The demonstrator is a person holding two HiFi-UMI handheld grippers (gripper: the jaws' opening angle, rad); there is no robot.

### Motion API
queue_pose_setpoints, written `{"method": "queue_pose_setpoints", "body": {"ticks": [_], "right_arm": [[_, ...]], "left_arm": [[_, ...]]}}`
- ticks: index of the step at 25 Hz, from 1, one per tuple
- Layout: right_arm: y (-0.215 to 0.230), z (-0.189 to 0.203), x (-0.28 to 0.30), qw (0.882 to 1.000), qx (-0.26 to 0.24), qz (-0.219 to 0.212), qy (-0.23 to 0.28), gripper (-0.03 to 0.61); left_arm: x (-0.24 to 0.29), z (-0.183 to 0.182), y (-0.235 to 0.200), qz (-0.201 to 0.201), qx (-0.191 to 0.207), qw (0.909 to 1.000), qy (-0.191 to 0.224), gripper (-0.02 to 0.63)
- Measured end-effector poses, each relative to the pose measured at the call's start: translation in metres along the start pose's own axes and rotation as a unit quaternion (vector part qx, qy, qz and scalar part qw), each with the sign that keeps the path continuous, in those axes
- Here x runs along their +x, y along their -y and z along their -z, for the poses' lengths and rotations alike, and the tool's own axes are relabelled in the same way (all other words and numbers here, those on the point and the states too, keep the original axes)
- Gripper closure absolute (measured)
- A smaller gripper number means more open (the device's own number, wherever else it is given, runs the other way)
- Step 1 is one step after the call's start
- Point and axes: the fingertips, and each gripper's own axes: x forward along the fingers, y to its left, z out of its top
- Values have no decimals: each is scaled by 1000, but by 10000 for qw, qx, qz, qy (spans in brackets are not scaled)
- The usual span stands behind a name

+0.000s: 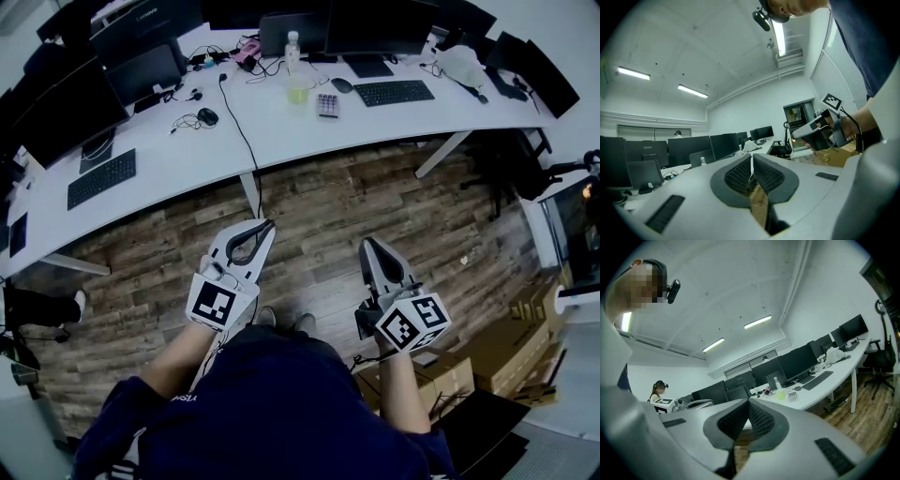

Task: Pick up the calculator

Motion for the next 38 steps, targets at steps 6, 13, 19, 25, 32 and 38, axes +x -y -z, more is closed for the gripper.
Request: {"method": "queue_pose_setpoints", "body": {"ticks": [6,13,19,25,32,38], "right_arm": [[1,-1,-3,10000,31,11,18,574],[-1,-1,-3,10000,56,-29,25,574],[-3,0,-3,10000,54,-70,24,574],[-3,-1,-2,9999,62,-86,14,575],[-4,0,-5,9999,55,-88,4,574],[-3,-1,-10,9999,41,-115,19,574]], "left_arm": [[1,0,2,-36,30,10000,-13,574],[0,0,3,-24,52,10000,-15,571],[-2,1,5,-17,30,10000,-13,557],[-2,1,4,-4,51,10000,-56,534],[-3,1,8,31,111,9999,-123,509],[-3,1,13,-2,64,9999,-106,483]]}}
